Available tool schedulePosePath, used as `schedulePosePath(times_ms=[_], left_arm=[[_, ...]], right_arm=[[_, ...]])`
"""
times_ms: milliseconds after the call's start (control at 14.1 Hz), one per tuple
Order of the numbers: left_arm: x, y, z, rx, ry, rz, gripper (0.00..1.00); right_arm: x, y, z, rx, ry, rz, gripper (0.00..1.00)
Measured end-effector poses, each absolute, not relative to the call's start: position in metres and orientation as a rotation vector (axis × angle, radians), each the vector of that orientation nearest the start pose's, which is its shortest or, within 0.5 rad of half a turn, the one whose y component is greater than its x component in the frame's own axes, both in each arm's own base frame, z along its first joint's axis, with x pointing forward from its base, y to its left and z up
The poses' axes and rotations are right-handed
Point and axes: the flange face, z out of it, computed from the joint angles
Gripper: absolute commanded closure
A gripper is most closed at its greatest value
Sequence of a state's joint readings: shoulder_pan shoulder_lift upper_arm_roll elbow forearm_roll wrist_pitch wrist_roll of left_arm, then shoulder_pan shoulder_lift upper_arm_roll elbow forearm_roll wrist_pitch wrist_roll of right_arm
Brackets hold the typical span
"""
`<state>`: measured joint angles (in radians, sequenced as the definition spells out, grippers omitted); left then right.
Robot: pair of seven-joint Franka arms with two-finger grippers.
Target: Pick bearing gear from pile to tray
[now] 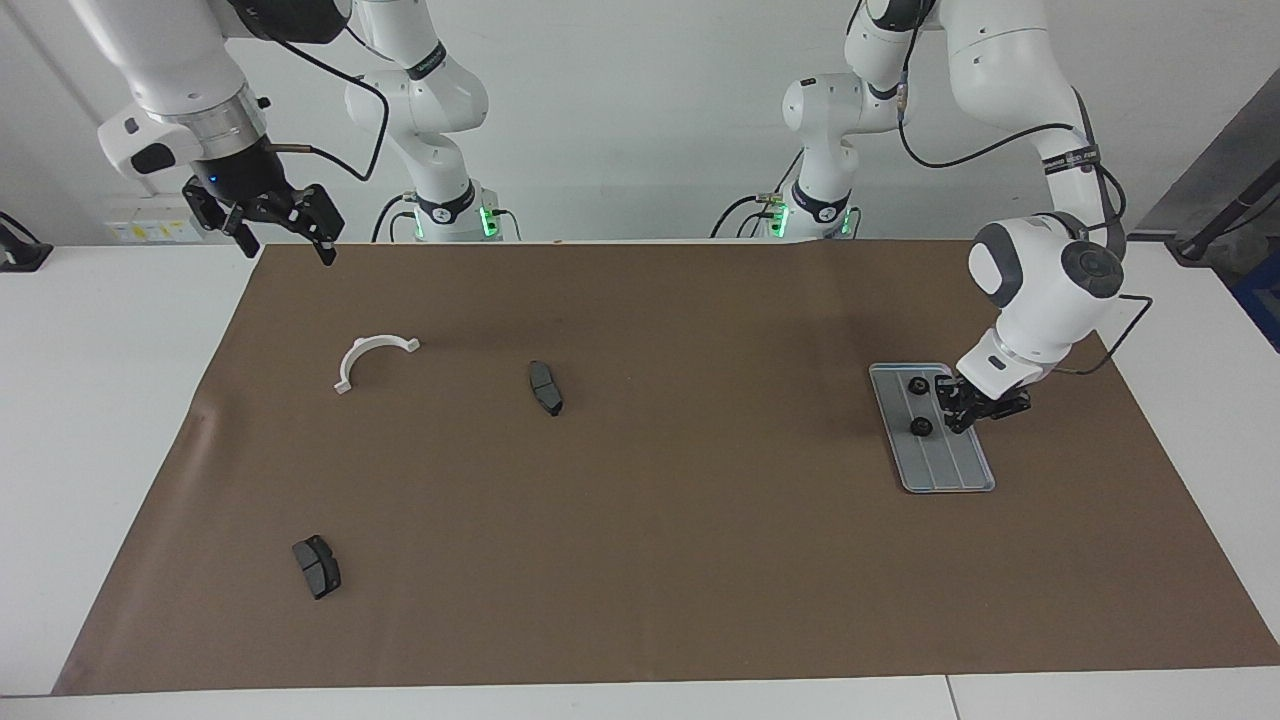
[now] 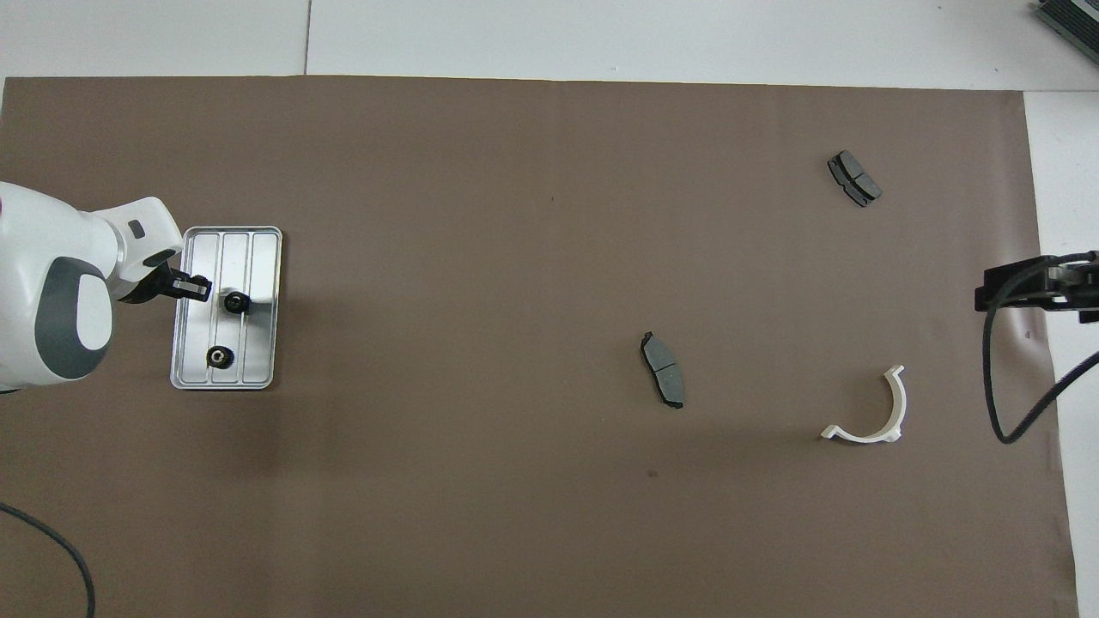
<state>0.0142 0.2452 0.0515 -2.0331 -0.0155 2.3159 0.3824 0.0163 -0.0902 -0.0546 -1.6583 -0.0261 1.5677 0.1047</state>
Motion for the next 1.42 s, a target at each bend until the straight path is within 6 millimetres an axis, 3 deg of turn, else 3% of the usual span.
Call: schedulePosePath(times_ms=[213, 355, 497, 639, 781, 852, 994, 1065, 1207, 1420], left_arm=[[0.581, 0.041, 0.309, -3.094, 0.469, -0.07, 0.23], [0.581, 0.041, 0.31, -3.093, 0.469, -0.072, 0.1], [0.585, 0.04, 0.32, -3.092, 0.473, -0.085, 0.09], [0.594, 0.036, 0.352, -3.111, 0.451, -0.026, 0.08], [0.607, 0.028, 0.414, -3.136, 0.367, 0.053, 0.04], [0.611, 0.02, 0.456, -3.145, 0.326, 0.088, 0.03], [0.609, 0.004, 0.527, -3.151, 0.257, 0.144, 0.0], [0.605, -0.005, 0.553, -3.151, 0.229, 0.168, 0.0], [0.597, -0.022, 0.583, -3.146, 0.207, 0.211, 0.0], [0.582, -0.025, 0.615, -3.139, 0.208, 0.3, 0.0]], right_arm=[[0.525, -0.025, 0.632, -3.155, 0.228, 0.0, 0.0], [0.525, -0.025, 0.632, -3.155, 0.228, 0.0, 0.0], [0.525, -0.022, 0.632, -3.156, 0.221, 0.0, 0.0], [0.525, -0.022, 0.632, -3.156, 0.218, 0.0, 0.0], [0.525, -0.021, 0.632, -3.156, 0.218, 0.0, 0.0], [0.525, -0.022, 0.632, -3.156, 0.22, 0.0, 0.0], [0.525, -0.023, 0.632, -3.155, 0.222, 0.0, 0.0], [0.525, -0.022, 0.632, -3.155, 0.221, -0.002, 0.0], [0.525, -0.02, 0.634, -3.151, 0.218, -0.007, 0.0], [0.525, -0.013, 0.635, -3.15, 0.2, -0.01, 0.0]])
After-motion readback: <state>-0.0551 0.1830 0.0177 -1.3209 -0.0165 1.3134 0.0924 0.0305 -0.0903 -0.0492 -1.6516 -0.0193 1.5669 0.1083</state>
